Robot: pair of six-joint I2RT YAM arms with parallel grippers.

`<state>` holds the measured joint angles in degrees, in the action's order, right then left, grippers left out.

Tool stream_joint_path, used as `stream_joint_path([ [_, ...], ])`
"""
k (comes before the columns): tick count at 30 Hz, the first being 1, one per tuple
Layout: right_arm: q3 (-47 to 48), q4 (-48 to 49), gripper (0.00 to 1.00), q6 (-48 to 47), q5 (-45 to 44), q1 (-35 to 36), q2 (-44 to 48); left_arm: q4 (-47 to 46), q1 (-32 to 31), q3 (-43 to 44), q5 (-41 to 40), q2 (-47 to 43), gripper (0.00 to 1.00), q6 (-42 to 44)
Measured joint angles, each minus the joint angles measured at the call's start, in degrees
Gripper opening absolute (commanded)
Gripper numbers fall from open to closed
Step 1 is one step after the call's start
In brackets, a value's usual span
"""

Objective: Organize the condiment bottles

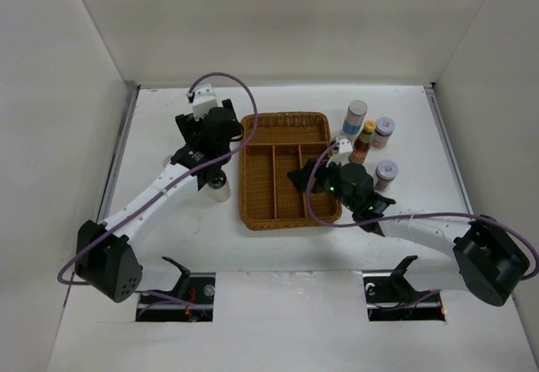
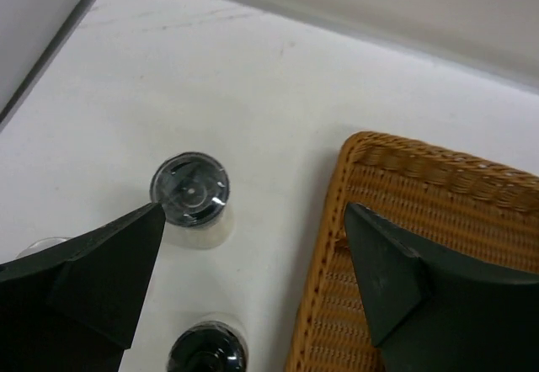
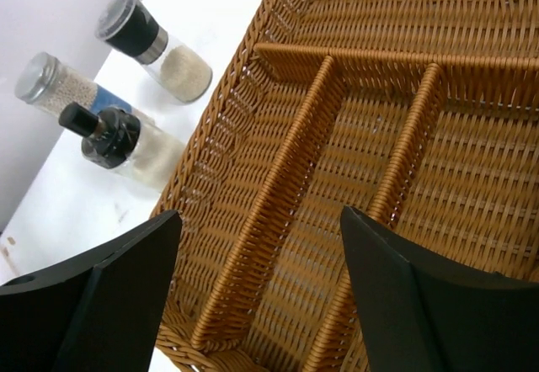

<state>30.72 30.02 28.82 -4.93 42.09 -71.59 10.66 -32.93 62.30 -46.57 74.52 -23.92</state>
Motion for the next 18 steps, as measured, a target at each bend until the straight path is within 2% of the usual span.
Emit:
stream_joint_path([
  [7, 0.72, 0.00, 0.87, -0.07, 0.48, 0.00, -1.84, 5.40, 11.39, 0.07, 8.35, 3.61, 0.88, -5.49],
  [18, 0.74, -0.02, 0.88, -0.07, 0.50, 0.00, -2.03, 5.42, 15.65, 0.07, 13.86, 8.94, 0.87, -8.02],
])
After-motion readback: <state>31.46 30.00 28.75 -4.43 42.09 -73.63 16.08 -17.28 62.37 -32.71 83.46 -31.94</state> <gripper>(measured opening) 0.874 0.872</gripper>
